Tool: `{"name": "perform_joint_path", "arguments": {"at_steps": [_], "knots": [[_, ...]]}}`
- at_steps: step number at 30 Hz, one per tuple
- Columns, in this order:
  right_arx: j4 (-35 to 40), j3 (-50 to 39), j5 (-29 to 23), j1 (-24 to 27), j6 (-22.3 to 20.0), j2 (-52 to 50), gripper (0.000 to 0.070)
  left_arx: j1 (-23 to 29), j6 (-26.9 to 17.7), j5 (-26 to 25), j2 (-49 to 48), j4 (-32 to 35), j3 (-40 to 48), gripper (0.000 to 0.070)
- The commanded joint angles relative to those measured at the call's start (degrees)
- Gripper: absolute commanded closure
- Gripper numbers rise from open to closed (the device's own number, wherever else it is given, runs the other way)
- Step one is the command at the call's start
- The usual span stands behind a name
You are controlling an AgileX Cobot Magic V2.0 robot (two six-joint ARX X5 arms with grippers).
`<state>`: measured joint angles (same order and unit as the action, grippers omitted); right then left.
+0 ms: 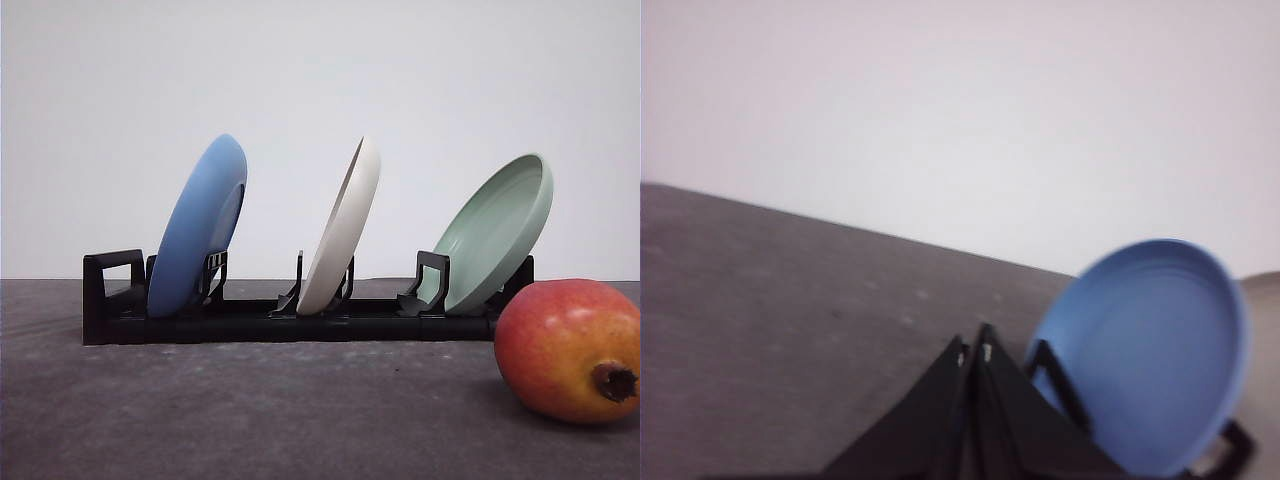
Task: Place pomegranate in white plate
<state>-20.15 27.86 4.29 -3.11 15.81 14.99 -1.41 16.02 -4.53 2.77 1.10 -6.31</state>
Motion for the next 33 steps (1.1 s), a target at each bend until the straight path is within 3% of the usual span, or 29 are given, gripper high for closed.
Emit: {"name": "perform_joint_path", "arguments": {"at_steps": [1,4,10,14,19,24,30,31,33], "knots": [[-2.6,4.5,2.4,-0.1,-1.6,3.3,0.0696,-0.2,1.2,-0.7,1.6,-2.6,-4.5,0.0699],[-7.6,10.5,7.3,-0.1,-4.8,8.8,0.0696,-0.3,1.2,-3.9,6.4,-7.5,-11.3,0.0699],[-11.3,18.6,21.3,-0.1,-12.0,17.4,0.0696,-0.3,1.2,-17.3,20.8,-13.6,-27.3,0.0699],[-11.2,21.6,29.4,-0.1,-13.3,21.2,0.0696,-0.4,-0.5,-28.3,30.6,-17.6,-36.9,0.0699],[-11.1,23.5,37.4,-0.1,-13.5,24.4,0.0696,-1.7,-6.9,-40.6,40.6,-20.9,-44.9,0.0699],[-11.0,23.6,39.6,-0.1,-13.5,25.1,0.0696,-3.5,-9.6,-45.1,46.4,-21.7,-47.3,0.0700],[-11.0,23.6,39.2,-0.2,-13.5,25.0,0.0690,-4.0,-9.5,-45.1,50.2,-22.0,-47.3,0.0699],[-11.0,23.6,39.2,-0.2,-13.5,25.0,0.0666,-4.0,-9.6,-45.1,50.7,-22.2,-47.3,0.0690],[-11.0,23.6,39.2,-0.2,-13.5,25.1,0.0533,-4.0,-9.6,-45.0,51.6,-22.4,-47.3,0.0581]]}}
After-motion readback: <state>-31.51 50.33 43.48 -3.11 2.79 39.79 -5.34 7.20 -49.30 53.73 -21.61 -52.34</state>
